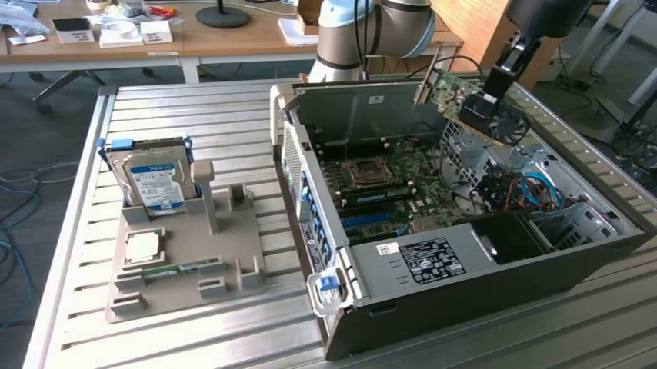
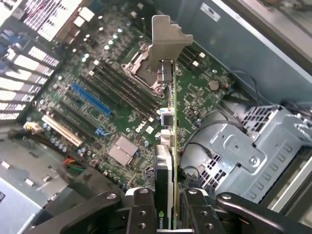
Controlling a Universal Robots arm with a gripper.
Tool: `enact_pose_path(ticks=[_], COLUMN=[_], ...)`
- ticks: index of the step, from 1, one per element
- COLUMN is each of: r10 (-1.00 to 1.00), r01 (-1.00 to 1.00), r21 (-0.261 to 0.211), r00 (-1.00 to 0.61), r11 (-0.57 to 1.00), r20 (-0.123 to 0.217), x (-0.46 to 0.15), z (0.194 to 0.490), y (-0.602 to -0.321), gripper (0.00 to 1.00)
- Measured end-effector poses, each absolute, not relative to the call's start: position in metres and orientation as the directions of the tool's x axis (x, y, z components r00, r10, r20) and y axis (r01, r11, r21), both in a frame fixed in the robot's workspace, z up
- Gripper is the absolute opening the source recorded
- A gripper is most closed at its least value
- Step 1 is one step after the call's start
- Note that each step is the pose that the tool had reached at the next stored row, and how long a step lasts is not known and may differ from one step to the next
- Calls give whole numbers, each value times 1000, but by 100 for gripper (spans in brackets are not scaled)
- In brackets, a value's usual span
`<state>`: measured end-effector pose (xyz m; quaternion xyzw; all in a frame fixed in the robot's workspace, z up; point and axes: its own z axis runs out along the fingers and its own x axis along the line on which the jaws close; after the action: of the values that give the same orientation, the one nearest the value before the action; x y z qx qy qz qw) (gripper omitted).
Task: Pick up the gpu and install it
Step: 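Insert the gpu into the slot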
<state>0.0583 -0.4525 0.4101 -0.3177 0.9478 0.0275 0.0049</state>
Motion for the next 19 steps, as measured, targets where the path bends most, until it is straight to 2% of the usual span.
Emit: enact_pose_path(ticks=[19], r10=[-754], r01=[-754], r21=[49], r00=[-657], r11=[655], r20=[-27], x=[58], z=[410], y=[-452], gripper=[27])
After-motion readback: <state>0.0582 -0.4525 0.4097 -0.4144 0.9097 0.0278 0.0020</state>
